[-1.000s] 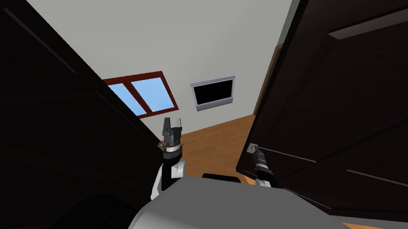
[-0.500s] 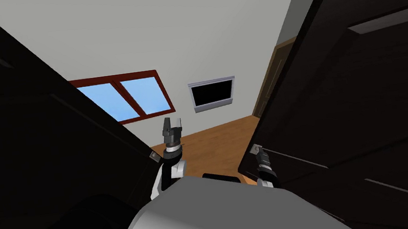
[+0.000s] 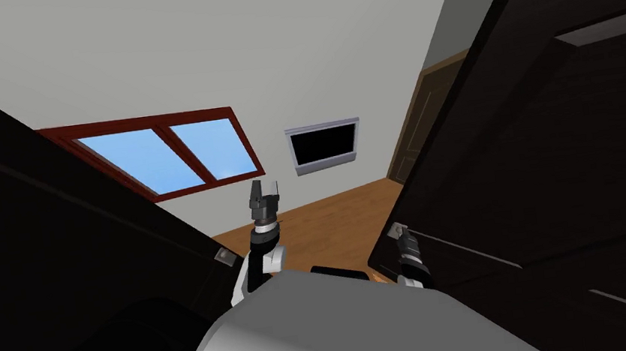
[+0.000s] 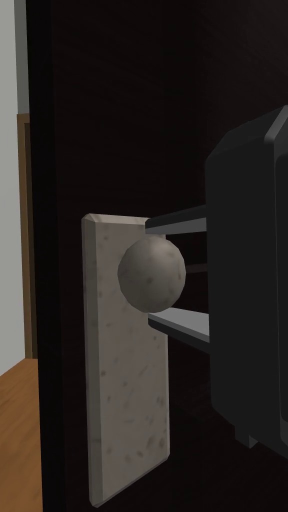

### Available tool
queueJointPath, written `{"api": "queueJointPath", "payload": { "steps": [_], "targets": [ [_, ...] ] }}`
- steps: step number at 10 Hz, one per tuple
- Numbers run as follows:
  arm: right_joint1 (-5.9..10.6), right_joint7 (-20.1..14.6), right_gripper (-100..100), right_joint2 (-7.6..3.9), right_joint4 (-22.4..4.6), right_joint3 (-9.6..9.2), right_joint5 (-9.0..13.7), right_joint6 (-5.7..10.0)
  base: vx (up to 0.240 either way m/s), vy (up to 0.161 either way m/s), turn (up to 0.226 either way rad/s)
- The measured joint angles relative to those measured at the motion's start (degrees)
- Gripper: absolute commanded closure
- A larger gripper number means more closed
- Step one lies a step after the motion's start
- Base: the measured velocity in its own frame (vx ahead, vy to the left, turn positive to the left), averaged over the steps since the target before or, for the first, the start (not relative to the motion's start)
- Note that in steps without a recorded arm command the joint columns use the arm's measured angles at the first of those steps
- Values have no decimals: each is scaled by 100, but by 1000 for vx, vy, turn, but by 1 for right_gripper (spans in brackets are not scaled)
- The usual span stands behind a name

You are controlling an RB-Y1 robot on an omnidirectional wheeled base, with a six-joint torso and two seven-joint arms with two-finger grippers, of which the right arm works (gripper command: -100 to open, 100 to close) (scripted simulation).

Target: Push the door open

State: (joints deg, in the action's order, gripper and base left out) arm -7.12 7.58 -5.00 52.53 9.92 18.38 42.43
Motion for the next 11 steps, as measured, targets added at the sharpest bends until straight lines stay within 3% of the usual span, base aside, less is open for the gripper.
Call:
{"api": "queueJointPath", "payload": {
  "steps": [3,11],
  "targets": [
    [25,26,100,-34,-57,163,99,35,197,-12,-37],
    [3,197,100,1,-54,613,346,76,176,0,-50]
  ]
}}
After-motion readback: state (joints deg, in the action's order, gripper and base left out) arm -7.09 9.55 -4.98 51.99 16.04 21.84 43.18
